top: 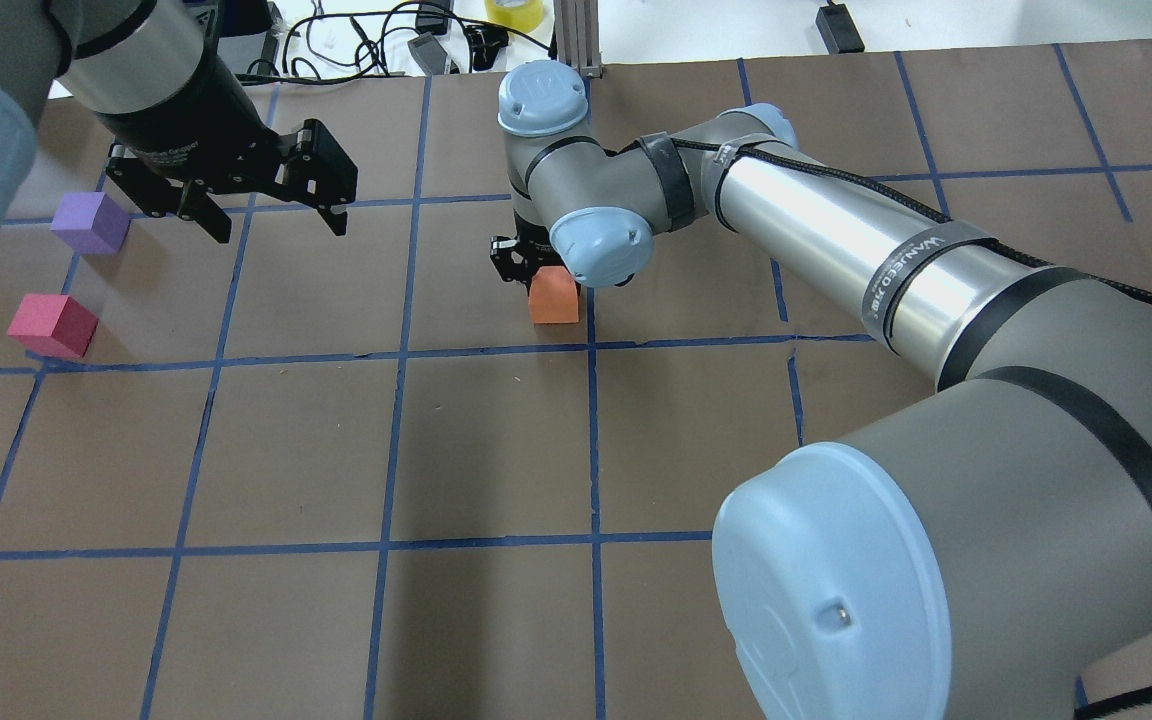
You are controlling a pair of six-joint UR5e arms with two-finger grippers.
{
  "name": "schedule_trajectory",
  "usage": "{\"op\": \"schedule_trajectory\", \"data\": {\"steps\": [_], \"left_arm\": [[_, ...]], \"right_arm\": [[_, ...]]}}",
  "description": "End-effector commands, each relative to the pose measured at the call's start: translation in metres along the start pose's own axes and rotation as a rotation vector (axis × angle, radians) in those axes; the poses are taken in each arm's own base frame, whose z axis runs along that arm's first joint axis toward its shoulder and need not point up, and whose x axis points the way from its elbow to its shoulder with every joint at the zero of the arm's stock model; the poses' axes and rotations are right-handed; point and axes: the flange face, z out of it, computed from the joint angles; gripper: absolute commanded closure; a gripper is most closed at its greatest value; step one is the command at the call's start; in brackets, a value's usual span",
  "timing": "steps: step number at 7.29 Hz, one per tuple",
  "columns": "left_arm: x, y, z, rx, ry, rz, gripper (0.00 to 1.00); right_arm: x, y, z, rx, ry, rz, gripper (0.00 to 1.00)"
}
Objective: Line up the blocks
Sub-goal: 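Lower the orange cube onto the table and open the right gripper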
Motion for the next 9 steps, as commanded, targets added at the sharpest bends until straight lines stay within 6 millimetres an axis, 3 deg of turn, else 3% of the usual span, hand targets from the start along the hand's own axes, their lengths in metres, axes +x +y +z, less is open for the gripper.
{"op": "schedule_trajectory", "data": {"steps": [1,2,4,5,6,7,8,9], "left_arm": [[0.0,0.0,0.0,0.0,-0.002,0.0,0.0],[0.0,0.0,0.0,0.0,-0.002,0.0,0.0],[0.0,0.001,-0.001,0.001,-0.005,0.0,0.0],[-0.001,0.002,-0.003,0.003,-0.006,0.0,0.0],[0.0,0.002,-0.002,0.001,-0.005,0.0,0.0],[0.0,0.002,-0.002,0.001,-0.005,0.0,0.0],[-0.001,0.001,-0.003,0.003,-0.005,-0.001,0.0],[0.0,0.001,0.0,0.0,-0.003,0.0,0.0]], "right_arm": [[0.001,0.0,0.004,-0.004,0.009,-0.003,0.75],[0.001,0.001,0.002,-0.002,0.008,-0.006,0.72],[0.006,-0.001,0.007,0.009,0.058,-0.009,0.12],[0.007,-0.001,0.001,0.015,0.054,-0.014,0.0],[0.006,-0.004,-0.007,0.027,0.038,-0.013,0.0],[0.006,-0.002,-0.03,0.041,0.012,-0.009,0.0],[0.028,-0.01,-0.06,0.036,-0.02,0.021,0.0],[0.081,-0.025,-0.092,0.028,-0.017,0.038,0.0]]}}
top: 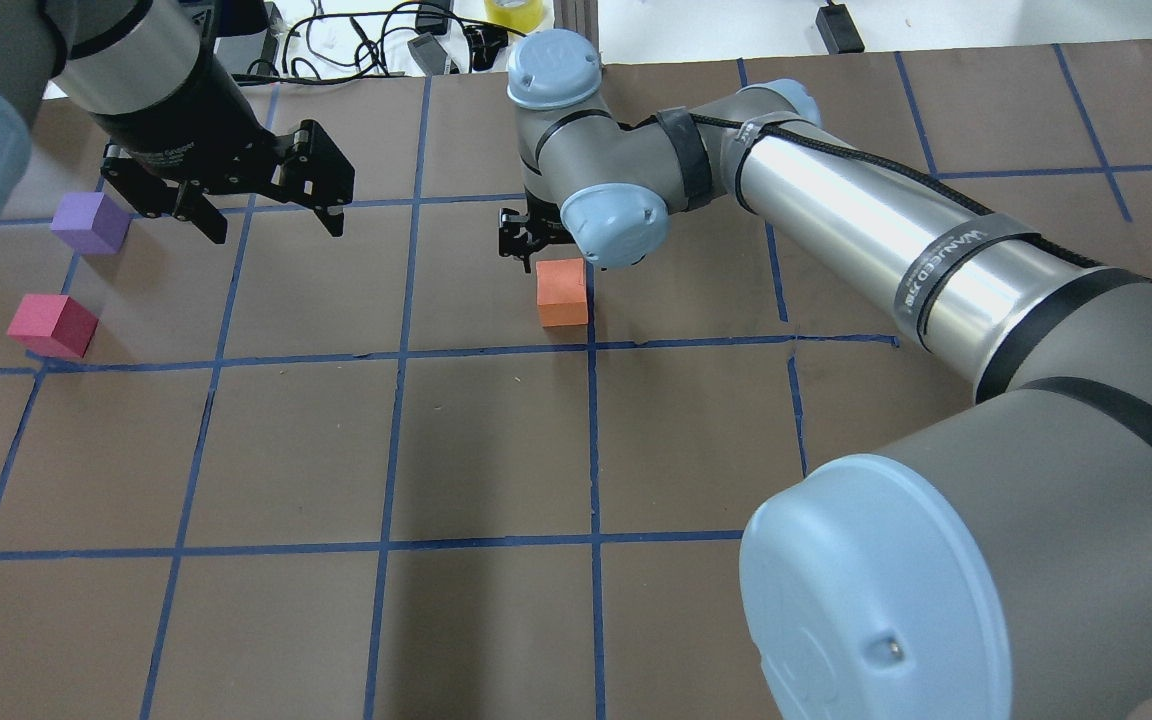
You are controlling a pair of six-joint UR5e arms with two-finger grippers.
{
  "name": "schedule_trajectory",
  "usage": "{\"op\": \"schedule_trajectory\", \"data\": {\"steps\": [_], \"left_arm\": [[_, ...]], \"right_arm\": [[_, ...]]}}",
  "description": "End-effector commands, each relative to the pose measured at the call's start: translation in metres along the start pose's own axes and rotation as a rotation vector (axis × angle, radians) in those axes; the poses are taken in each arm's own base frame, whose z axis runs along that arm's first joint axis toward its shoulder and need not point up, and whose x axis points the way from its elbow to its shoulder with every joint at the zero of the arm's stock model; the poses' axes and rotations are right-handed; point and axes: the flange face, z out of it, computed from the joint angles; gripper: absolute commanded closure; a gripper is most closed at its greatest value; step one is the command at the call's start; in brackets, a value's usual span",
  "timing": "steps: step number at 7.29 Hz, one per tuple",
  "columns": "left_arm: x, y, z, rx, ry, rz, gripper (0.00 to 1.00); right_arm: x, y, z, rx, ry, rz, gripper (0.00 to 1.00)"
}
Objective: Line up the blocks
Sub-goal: 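Raise the right gripper away while the left arm reaches toward the orange cube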
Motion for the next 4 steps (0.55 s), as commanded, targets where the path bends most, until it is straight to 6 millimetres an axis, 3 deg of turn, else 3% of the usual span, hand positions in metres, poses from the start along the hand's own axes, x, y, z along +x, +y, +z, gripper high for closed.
{"op": "schedule_trajectory", "data": {"steps": [1,2,3,4], "left_arm": [[-0.001,-0.01,0.011,-0.008,0.001,-0.003,0.0],[-0.005,-0.025,0.037,-0.046,-0.001,-0.016,0.0],[-0.004,-0.046,0.079,-0.04,0.0,-0.018,0.0],[-0.004,-0.066,0.13,-0.027,0.001,-0.027,0.0]], "right_arm": [[0.1,-0.02,-0.064,-0.053,0.0,0.042,0.0],[0.138,-0.012,-0.09,-0.109,0.02,0.075,0.0],[0.17,0.004,-0.114,-0.18,0.028,0.018,0.0],[0.193,0.02,-0.158,-0.14,0.022,0.044,0.0]]}}
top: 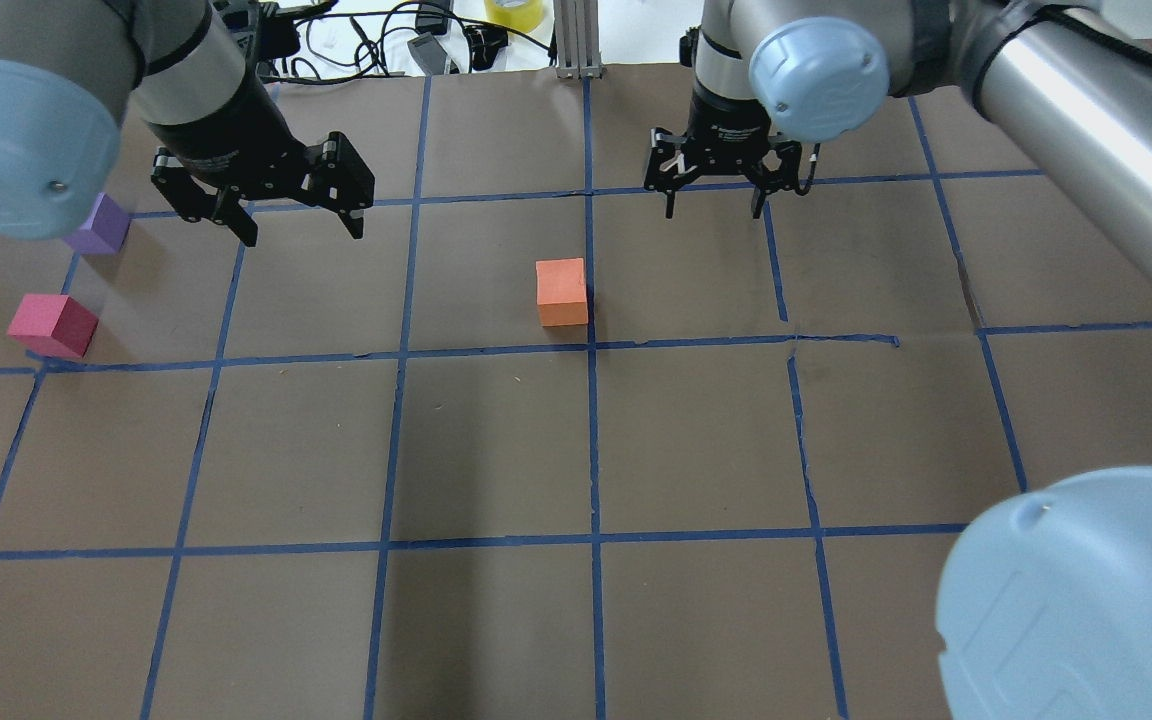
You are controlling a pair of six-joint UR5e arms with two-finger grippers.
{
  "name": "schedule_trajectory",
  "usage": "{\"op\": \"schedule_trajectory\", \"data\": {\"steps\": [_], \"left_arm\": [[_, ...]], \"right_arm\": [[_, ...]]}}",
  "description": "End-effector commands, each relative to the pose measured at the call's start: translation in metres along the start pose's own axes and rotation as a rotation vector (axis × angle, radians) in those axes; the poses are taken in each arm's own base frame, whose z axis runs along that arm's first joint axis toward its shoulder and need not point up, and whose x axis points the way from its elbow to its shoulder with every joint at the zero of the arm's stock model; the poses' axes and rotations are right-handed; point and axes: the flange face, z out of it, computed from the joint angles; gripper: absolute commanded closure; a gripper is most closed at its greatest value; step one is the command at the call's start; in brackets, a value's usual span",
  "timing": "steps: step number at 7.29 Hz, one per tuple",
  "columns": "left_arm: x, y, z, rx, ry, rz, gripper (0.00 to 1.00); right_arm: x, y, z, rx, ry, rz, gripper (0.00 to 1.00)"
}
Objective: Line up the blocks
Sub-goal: 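Raise the right gripper away while the left arm reaches toward the orange cube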
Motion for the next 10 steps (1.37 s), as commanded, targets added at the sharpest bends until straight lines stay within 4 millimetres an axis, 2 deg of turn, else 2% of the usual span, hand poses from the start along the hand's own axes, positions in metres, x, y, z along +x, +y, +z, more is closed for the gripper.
{"op": "schedule_trajectory", "data": {"steps": [1,2,3,4,5,6,7,8,9,10], "left_arm": [[0.001,-0.049,0.106,0.039,0.004,-0.007,0.0],[0.002,-0.066,0.138,0.05,0.003,0.004,0.0],[0.002,-0.076,0.162,0.045,0.003,0.001,0.0],[0.005,-0.082,0.179,0.022,0.004,-0.069,0.0],[0.021,-0.093,0.182,0.033,0.009,-0.11,0.0],[0.063,-0.095,0.18,0.05,0.015,-0.051,0.0],[0.108,-0.092,0.177,0.069,0.025,-0.032,0.0],[0.127,-0.091,0.184,0.075,0.033,-0.114,0.0],[0.149,-0.089,0.197,0.106,0.049,-0.085,0.0],[0.177,-0.079,0.21,0.113,0.052,-0.04,0.0]], "right_arm": [[0.045,0.052,-0.075,0.047,-0.005,0.014,0.0],[0.046,0.092,-0.105,0.099,-0.012,0.01,0.0],[0.045,0.139,-0.123,0.137,-0.025,0.001,0.0],[0.044,0.171,-0.134,0.163,-0.031,-0.038,0.0],[0.034,0.185,-0.147,0.197,-0.035,-0.068,0.0],[0.031,0.189,-0.154,0.203,-0.017,-0.08,0.0],[0.035,0.185,-0.151,0.17,0.017,-0.079,0.0],[0.035,0.179,-0.144,0.149,0.021,-0.077,0.0],[0.033,0.171,-0.141,0.144,0.008,-0.078,0.0],[0.034,0.174,-0.143,0.13,0.021,-0.075,0.0]]}}
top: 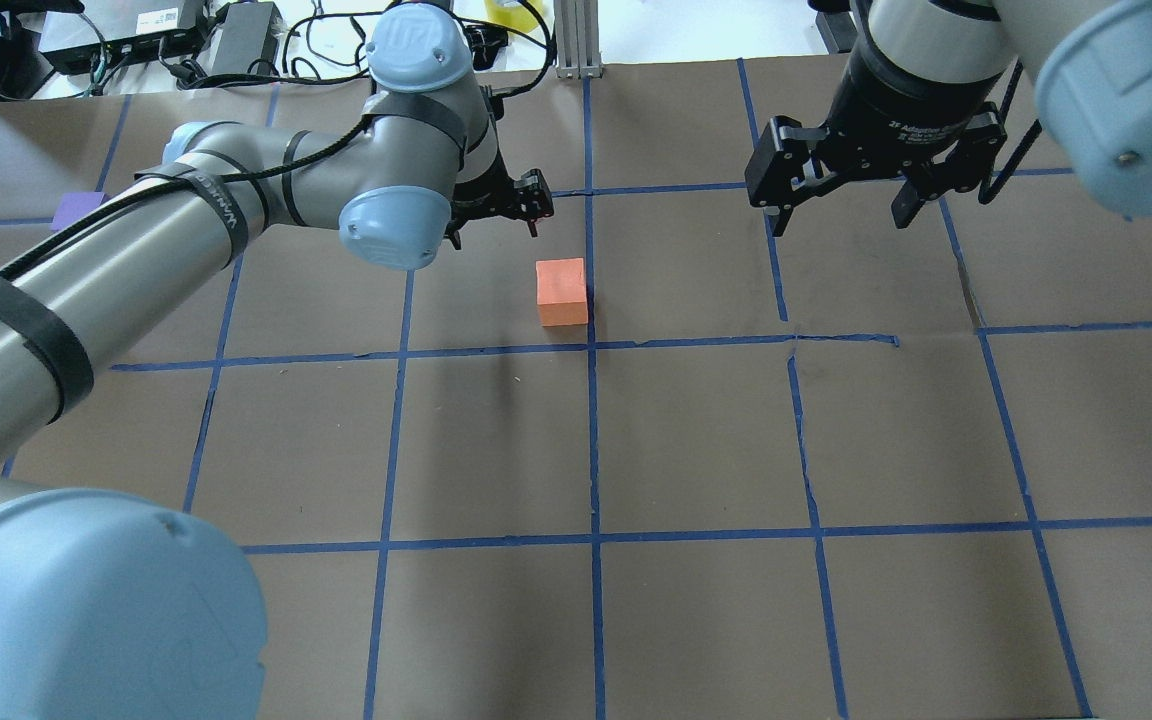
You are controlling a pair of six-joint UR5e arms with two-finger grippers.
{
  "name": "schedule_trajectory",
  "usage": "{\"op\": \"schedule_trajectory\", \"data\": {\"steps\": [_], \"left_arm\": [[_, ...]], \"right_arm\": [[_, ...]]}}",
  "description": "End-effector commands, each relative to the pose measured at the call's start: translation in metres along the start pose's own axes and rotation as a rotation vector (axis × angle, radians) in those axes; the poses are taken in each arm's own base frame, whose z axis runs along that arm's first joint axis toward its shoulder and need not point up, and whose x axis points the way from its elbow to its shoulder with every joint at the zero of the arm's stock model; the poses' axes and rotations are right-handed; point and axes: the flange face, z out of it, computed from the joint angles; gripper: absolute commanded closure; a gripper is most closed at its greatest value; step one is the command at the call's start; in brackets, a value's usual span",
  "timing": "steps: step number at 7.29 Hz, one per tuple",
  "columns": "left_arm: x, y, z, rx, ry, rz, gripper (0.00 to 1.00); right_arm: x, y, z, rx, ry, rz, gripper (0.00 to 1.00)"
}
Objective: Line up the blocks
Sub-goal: 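Grasp the orange cube with the left gripper and lift it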
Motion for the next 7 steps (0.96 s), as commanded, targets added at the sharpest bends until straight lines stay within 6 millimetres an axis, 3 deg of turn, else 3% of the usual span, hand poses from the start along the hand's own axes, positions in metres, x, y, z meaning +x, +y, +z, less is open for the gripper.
{"op": "schedule_trajectory", "data": {"steps": [1,3,7], "left_arm": [[0.034,0.016,0.031,-0.006,0.004,0.04,0.0],[0.046,0.026,0.046,-0.029,-0.001,0.062,0.0],[0.047,0.031,0.071,-0.073,-0.02,0.061,0.0]], "right_arm": [[0.001,0.005,0.003,-0.063,0.012,0.003,0.0],[0.002,0.006,0.001,-0.062,0.009,0.014,0.0],[0.002,0.007,-0.001,-0.059,0.01,0.011,0.0]]}}
